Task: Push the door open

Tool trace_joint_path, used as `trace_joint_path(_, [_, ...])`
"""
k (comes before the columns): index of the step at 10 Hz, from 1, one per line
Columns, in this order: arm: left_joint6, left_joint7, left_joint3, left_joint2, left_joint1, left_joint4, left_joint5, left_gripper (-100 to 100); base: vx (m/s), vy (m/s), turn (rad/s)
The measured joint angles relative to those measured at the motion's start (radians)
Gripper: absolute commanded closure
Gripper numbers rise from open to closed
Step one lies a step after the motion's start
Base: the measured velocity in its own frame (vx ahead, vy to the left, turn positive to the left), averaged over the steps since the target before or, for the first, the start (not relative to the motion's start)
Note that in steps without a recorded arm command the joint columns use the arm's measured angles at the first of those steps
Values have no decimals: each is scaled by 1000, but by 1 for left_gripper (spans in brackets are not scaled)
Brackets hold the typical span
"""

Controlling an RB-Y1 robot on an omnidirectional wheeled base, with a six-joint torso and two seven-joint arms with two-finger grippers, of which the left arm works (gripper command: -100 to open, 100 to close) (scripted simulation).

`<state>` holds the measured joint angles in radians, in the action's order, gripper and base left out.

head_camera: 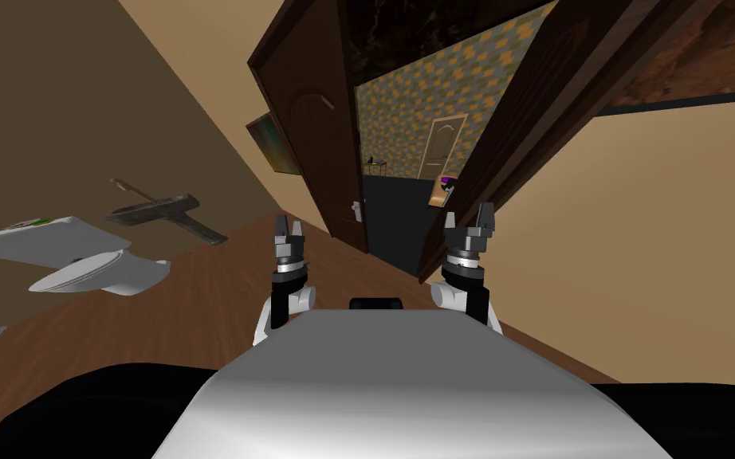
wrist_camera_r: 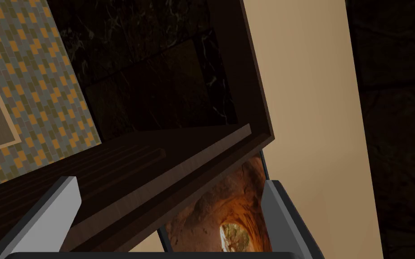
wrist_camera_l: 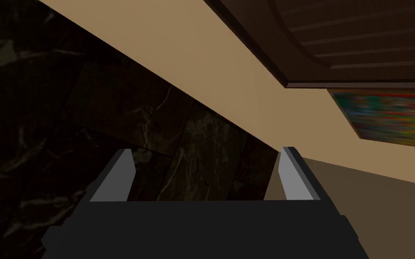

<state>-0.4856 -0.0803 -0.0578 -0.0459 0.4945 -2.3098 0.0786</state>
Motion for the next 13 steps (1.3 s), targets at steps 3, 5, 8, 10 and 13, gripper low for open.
trace_joint_path(3, [13, 11, 19, -9, -30, 64, -5, -100, 133, 98, -99])
trace_joint_path(5, [29, 22, 40, -15, -46, 103, -8, -100, 126, 89, -85])
trace_joint_path(8, [40, 33, 63, -21, -80, 179, -12, -100, 88, 82, -76])
trace_joint_path(10, [49, 43, 79, -26, -98, 226, -16, -100, 90, 102, -101])
trace_joint_path(13, [67, 60, 103, -35, -136, 308, -23, -100, 90, 102, -98])
